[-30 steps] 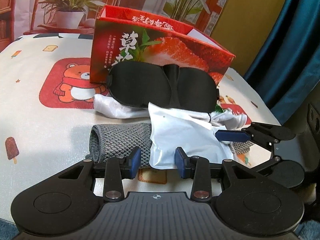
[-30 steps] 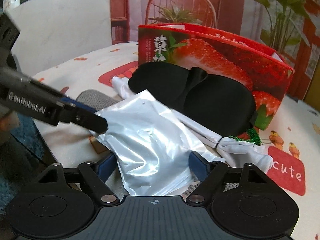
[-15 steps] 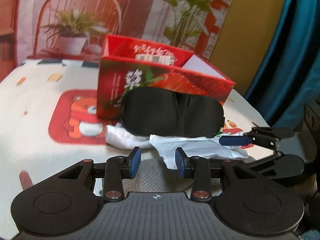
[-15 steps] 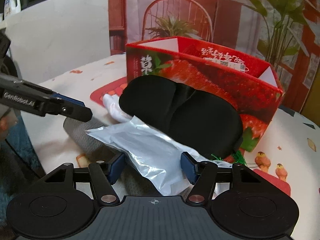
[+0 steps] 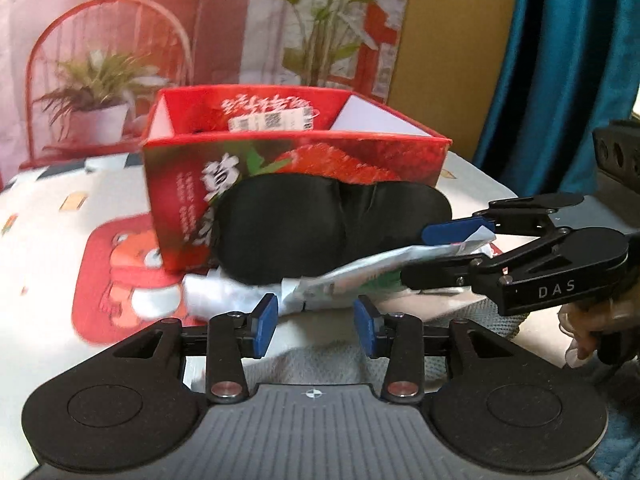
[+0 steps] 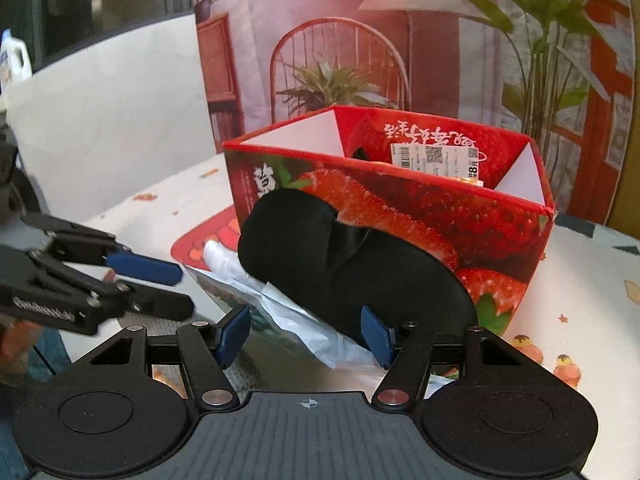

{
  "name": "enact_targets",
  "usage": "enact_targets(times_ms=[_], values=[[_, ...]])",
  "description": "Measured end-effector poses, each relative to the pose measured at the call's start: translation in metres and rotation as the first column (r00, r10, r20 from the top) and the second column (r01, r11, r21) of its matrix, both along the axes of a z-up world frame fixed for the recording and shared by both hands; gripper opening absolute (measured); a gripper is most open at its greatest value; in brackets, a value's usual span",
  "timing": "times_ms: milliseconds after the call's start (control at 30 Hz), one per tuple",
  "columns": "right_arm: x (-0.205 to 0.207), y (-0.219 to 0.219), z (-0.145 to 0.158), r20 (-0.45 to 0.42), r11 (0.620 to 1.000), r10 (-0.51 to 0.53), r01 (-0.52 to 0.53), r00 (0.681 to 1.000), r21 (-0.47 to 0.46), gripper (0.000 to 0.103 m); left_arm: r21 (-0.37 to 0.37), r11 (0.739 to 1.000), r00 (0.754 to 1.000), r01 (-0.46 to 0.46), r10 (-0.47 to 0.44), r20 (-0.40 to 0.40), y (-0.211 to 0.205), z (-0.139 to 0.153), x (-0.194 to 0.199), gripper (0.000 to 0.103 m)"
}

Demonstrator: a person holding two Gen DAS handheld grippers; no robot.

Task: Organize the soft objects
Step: 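Close both tools on the clear bag of green cables beside the mask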

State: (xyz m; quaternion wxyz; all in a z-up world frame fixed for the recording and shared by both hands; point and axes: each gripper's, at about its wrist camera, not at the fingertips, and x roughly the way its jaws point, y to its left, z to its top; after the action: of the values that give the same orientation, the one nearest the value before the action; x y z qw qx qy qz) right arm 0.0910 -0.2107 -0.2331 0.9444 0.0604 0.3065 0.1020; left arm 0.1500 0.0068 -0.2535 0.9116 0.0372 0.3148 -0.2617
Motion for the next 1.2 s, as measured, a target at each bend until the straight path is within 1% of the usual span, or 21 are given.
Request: enact_targets(times_ms=[133, 300, 533, 667, 867, 967, 1100, 1200], values=[[0.0, -0.003, -0.003, 0.005, 1.0, 0.001, -0.001, 1.0, 0.019, 0.057, 0.045, 0.998, 0.998, 0.051, -0.052, 0.03, -0.01, -0.002, 0.008, 0.05], [0.0, -0.011, -0.006, 0.008, 0.998, -0.009, 0.009, 1.0, 0.059, 0.054, 0.073, 0.989, 0.991, 0.127, -0.129, 0.035, -0.019, -0.008, 0.018, 0.051], [0.002, -0.017, -0.011, 0.0, 0.995, -0.017, 0.017, 1.0, 0.1, 0.052, 0.067, 0.989, 0.99, 0.134, -0.136, 0.027, -0.025, -0.014, 0.029, 0.05], [0.004, -0.022, -0.01, 0.0, 0.993, -0.02, 0.02, 1.0, 0.12, 0.051, 0.071, 0.989, 0.99, 0.132, -0.135, 0.048, -0.027, -0.013, 0.03, 0.051], [0.005, -0.03, -0.007, 0.005, 0.991, -0.024, 0.023, 1.0, 0.135, 0.05, 0.051, 0.99, 0.988, 0.129, -0.133, 0.082, -0.026, -0.007, 0.032, 0.051], [0.007, -0.037, -0.008, 0.003, 0.985, -0.035, 0.034, 0.999, 0.17, 0.05, 0.042, 0.989, 0.986, 0.142, -0.145, 0.087, -0.031, -0.006, 0.035, 0.051], [0.009, -0.044, -0.009, -0.002, 0.981, -0.053, 0.052, 0.999, 0.188, 0.049, 0.03, 0.987, 0.983, 0.155, -0.157, 0.089, -0.037, -0.007, 0.044, 0.051], [0.009, -0.049, -0.011, -0.008, 0.978, -0.056, 0.056, 0.998, 0.201, 0.048, 0.019, 0.985, 0.982, 0.171, -0.172, 0.083, -0.038, -0.008, 0.052, 0.053]])
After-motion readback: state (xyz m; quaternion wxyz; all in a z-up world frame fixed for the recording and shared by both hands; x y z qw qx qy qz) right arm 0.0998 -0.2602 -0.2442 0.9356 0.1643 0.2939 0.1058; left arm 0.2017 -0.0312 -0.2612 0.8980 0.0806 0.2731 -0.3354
